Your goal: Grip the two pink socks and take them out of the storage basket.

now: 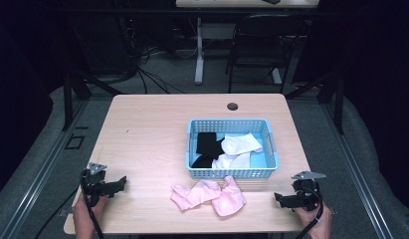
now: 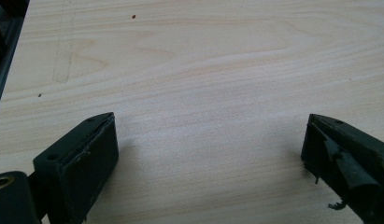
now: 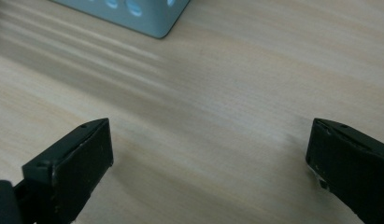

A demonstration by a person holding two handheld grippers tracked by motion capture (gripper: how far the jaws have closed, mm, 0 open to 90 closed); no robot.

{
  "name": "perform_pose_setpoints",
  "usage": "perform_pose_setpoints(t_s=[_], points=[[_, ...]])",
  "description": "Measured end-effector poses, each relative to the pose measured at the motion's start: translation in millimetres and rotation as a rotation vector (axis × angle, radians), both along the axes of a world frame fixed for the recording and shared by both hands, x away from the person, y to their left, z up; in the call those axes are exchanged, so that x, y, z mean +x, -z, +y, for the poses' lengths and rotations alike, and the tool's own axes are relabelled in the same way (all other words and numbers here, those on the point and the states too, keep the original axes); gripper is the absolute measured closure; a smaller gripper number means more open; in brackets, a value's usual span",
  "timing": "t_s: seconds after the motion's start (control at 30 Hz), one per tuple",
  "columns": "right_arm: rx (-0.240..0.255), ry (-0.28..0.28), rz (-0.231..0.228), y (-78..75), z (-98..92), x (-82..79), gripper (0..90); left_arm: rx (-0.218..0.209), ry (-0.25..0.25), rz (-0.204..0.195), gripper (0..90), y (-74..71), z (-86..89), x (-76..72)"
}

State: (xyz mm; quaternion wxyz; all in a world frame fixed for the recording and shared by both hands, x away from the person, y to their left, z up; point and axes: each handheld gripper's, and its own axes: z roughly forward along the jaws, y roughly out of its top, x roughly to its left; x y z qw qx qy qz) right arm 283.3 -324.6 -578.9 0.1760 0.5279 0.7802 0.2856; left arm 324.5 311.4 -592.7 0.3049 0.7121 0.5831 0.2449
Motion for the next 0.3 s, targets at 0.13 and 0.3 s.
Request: perform_pose_setpoints(t_s=[0.13, 0.3], points=[[-0.015, 0.029, -0.046, 4.9, -4.7, -0.2, 0.0, 0.000, 0.000, 0.000, 4.1, 0.0, 0.0, 0.0], [0.011, 0.041, -0.083, 8.7, -9.3, -2.1, 0.0, 0.001, -0.001, 0.001, 4.0, -0.1, -0.1, -0.1]])
